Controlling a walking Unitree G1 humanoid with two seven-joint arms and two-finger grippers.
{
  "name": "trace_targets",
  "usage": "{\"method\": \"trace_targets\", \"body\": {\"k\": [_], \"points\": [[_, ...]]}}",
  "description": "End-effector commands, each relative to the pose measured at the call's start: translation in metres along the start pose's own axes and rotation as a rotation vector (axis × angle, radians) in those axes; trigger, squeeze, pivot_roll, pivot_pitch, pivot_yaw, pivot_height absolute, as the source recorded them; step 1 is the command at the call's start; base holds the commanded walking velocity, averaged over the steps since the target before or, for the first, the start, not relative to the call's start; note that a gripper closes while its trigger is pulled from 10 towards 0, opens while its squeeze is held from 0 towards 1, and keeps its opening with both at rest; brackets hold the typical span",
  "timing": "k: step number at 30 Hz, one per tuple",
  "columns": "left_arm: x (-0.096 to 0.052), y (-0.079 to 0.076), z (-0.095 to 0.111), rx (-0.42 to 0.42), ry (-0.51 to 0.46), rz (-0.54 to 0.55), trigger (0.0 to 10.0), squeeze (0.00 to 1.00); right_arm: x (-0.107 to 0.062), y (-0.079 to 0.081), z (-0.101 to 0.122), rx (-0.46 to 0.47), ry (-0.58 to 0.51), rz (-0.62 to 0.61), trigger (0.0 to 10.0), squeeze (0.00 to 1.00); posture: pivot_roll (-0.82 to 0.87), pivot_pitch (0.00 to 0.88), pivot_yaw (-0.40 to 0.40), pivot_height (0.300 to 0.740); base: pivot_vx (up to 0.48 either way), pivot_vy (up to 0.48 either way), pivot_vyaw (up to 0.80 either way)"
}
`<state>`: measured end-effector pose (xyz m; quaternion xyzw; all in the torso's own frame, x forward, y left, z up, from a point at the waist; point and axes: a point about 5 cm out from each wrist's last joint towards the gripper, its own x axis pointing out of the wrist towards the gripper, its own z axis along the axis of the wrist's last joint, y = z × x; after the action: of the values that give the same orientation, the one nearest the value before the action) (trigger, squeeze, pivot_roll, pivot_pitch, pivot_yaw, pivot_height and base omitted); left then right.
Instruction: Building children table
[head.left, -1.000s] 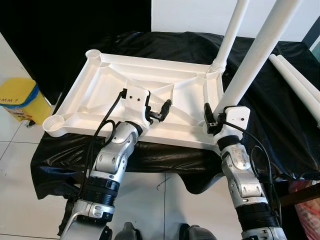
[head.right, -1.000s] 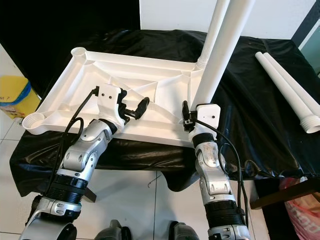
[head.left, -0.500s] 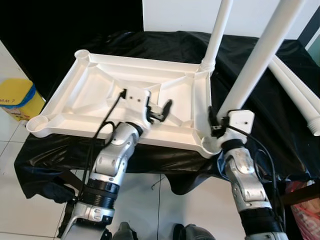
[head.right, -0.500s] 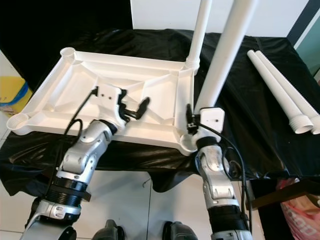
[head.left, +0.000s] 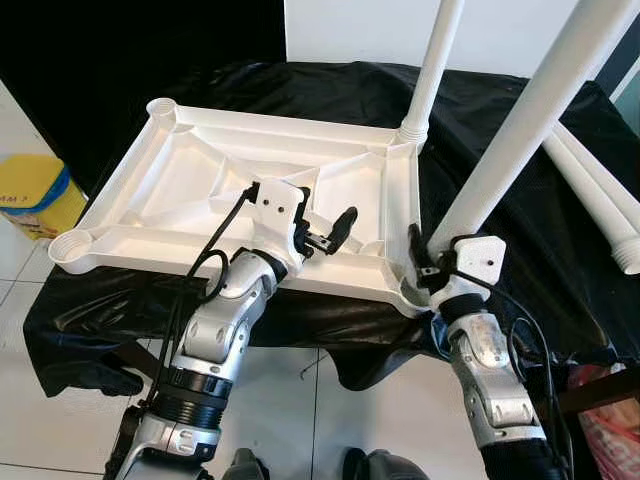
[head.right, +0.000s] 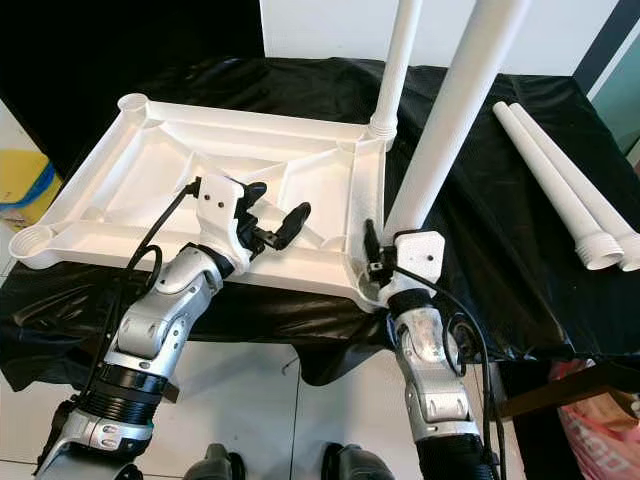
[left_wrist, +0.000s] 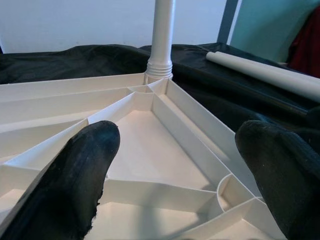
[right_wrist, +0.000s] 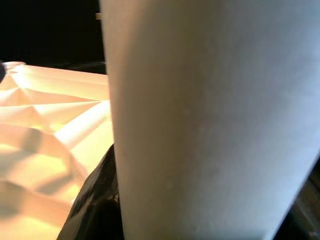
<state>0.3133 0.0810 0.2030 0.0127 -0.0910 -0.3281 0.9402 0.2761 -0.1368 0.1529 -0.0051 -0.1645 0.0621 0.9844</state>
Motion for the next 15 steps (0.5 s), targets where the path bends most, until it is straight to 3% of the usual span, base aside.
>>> {"method": "trace_targets", "body": {"k": [1, 9, 11, 15], "points": [[-0.002, -0.010, -0.003, -0.014, 0.013, -0.133, 10.0, 0.00, -0.003, 0.000, 0.002, 0.002, -0.014, 0.007, 10.0, 0.00, 0.00, 0.144, -0.030, 0.740, 0.000, 0.000, 0.00], [-0.017, -0.032, 0.000, -0.003, 0.013, -0.359, 10.0, 0.00, -0.013, 0.001, -0.001, 0.001, 0.010, 0.025, 10.0, 0.00, 0.00, 0.144, -0.035, 0.740, 0.000, 0.000, 0.00], [-0.017, -0.032, 0.000, -0.003, 0.013, -0.359, 10.0, 0.00, -0.013, 0.001, -0.001, 0.001, 0.010, 0.025, 10.0, 0.00, 0.00, 0.144, -0.035, 0.740, 0.000, 0.000, 0.00], [-0.026, -0.044, -0.005, -0.008, 0.060, -0.485, 10.0, 0.00, -0.017, -0.002, -0.008, 0.004, 0.050, 0.016, 10.0, 0.00, -0.01, 0.143, -0.030, 0.740, 0.000, 0.000, 0.00]]}}
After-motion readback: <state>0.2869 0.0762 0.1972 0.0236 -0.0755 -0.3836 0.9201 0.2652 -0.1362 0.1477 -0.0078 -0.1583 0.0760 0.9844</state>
